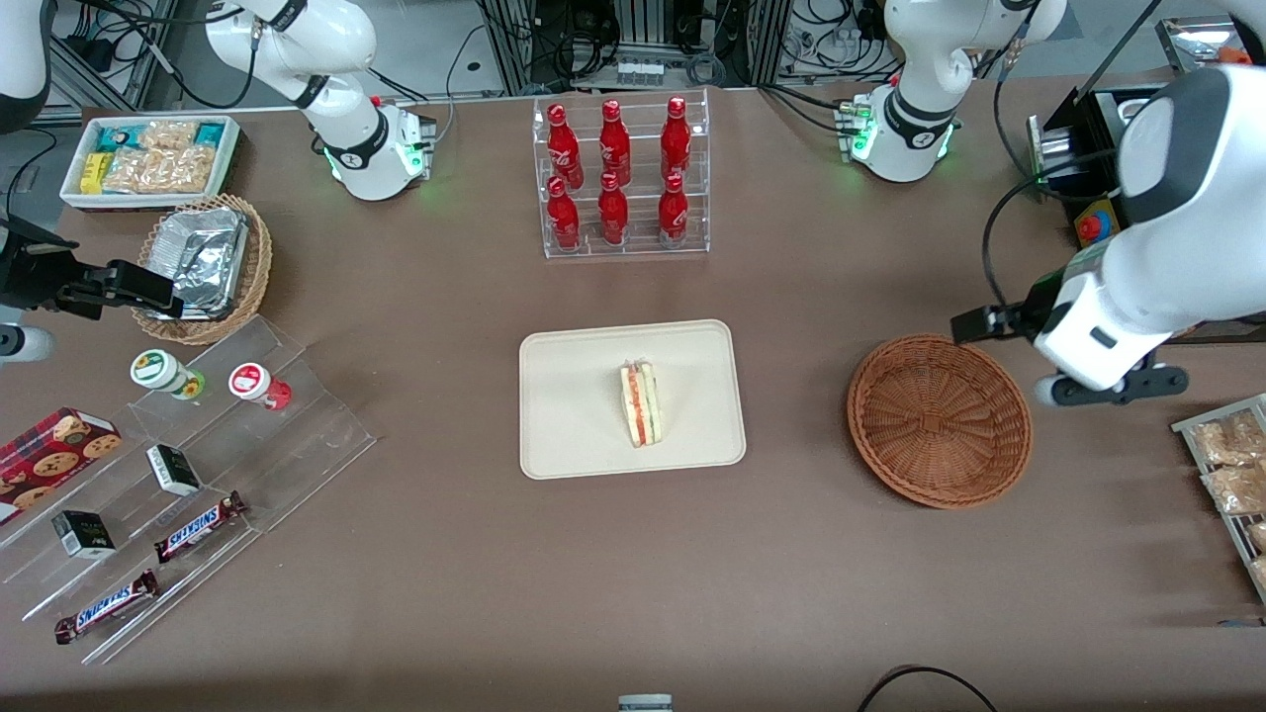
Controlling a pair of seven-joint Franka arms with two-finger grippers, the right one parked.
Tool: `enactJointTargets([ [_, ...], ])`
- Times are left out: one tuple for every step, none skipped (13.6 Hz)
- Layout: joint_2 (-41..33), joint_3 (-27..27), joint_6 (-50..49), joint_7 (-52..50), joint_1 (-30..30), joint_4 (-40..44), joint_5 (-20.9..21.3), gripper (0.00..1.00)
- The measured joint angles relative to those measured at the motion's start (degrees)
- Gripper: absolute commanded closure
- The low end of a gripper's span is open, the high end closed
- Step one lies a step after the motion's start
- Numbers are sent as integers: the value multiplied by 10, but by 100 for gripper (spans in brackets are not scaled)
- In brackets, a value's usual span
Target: Place sandwich from basket to tray
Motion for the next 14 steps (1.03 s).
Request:
enactJointTargets([
  [-12, 0, -8, 4, 3, -6, 1, 0],
  [-26, 0, -17, 11, 9, -14, 1, 0],
  [-40, 0, -32, 20, 18, -21, 1, 0],
  [-51, 0, -45, 29, 27, -26, 1, 0],
  [-62, 0, -54, 34, 37, -29, 2, 0],
  [-72, 0, -62, 37, 44, -31, 3, 0],
  [-81, 0, -69, 38, 48, -32, 7, 0],
  [-90, 0, -75, 39, 51, -32, 13, 0],
  [-100, 1, -81, 39, 52, -32, 19, 0],
  [-109, 1, -88, 39, 52, -32, 23, 0],
  [-118, 3, -95, 39, 53, -32, 25, 0],
  [-125, 8, -100, 40, 55, -32, 26, 0],
  [-130, 13, -102, 46, 57, -33, 26, 0],
  [-131, 17, -102, 51, 58, -34, 26, 0],
])
